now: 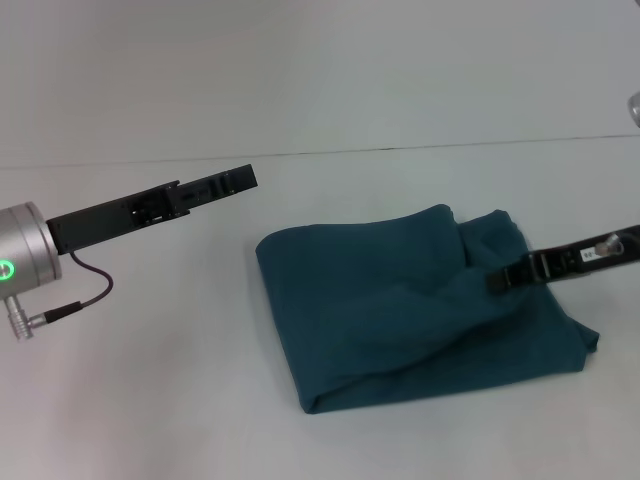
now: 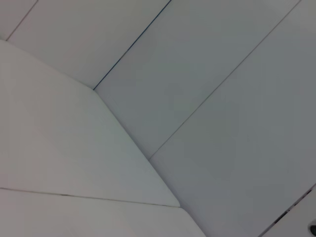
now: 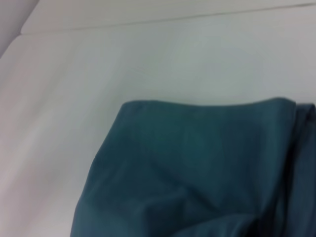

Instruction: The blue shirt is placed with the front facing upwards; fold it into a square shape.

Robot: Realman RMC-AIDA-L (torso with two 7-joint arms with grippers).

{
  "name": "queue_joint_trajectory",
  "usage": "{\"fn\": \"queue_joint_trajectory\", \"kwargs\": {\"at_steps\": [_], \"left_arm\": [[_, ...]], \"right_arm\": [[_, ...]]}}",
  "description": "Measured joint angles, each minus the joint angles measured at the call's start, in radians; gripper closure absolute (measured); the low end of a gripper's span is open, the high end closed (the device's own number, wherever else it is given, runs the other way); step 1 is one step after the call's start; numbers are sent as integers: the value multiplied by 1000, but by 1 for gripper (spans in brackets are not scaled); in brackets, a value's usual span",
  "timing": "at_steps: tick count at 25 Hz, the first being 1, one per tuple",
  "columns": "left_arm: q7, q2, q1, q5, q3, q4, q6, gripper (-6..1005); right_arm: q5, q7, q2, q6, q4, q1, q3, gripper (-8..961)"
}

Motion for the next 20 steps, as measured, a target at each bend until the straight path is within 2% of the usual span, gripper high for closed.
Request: {"fn": "queue_joint_trajectory", "kwargs": {"at_steps": [5,11,20], "left_arm": [[0,-1,0,-1,0,3,0,126],[-1,-1,0,-2,0,8,0,126],[-2,-1,0,-2,0,8,-1,127]], "right_arm": [[0,2,0,-64,-67,-50,0,922],[-6,19,13,-131,-173,-115,0,917],[-15,9,21,-154,-223,-173,7,911]]}}
